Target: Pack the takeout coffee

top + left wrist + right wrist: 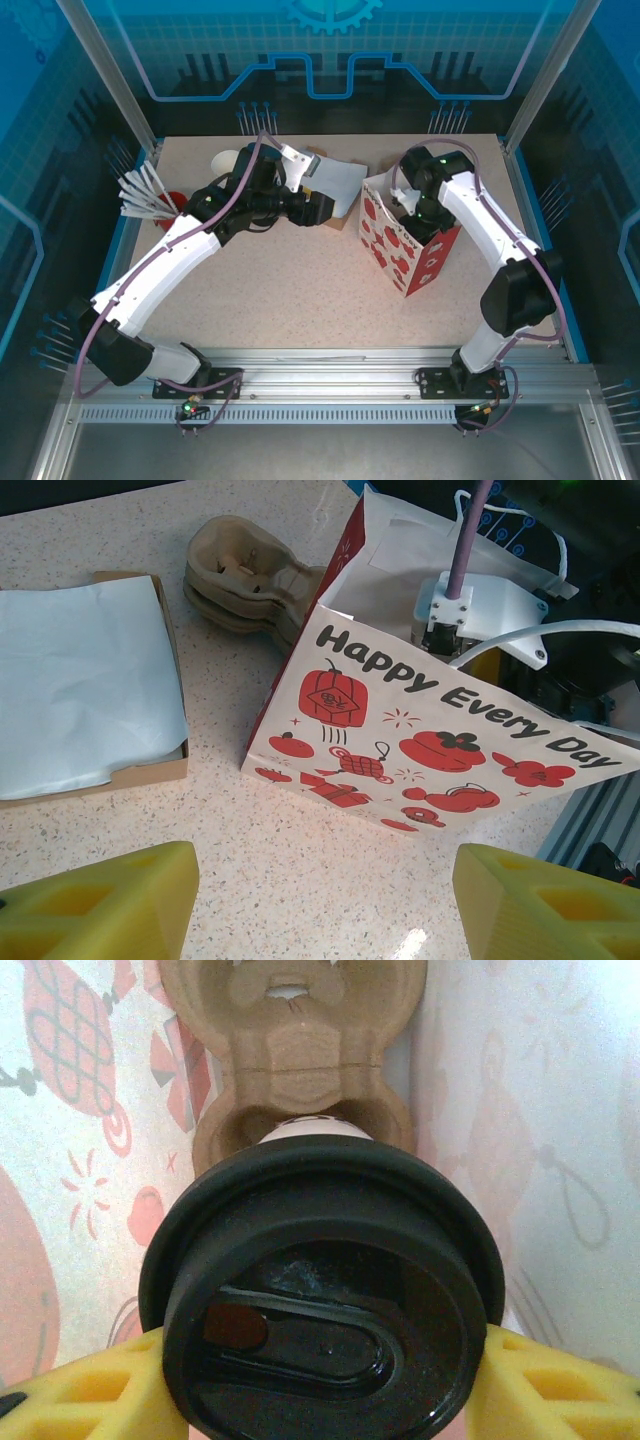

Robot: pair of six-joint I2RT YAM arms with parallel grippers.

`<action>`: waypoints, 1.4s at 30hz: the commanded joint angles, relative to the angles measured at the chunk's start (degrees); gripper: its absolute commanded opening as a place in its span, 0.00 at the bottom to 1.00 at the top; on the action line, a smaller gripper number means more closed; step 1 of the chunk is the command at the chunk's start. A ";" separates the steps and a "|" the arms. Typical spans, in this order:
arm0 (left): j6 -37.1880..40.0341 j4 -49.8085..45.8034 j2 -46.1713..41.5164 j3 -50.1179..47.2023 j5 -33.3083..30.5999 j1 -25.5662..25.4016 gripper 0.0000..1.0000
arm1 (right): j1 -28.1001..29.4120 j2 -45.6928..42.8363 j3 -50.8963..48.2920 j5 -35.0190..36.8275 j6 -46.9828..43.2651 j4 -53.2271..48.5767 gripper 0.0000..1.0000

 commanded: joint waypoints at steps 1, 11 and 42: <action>-0.49 0.39 -1.58 -1.06 0.37 0.49 0.70 | -0.79 0.90 -0.84 -0.56 0.62 0.63 0.41; -0.42 0.14 -1.67 -1.10 0.53 0.50 0.70 | -0.88 1.63 -1.20 -0.75 0.74 1.52 0.41; -0.31 0.06 -2.32 -1.72 0.61 0.50 0.70 | -1.18 2.93 -2.64 -1.26 0.85 3.49 0.40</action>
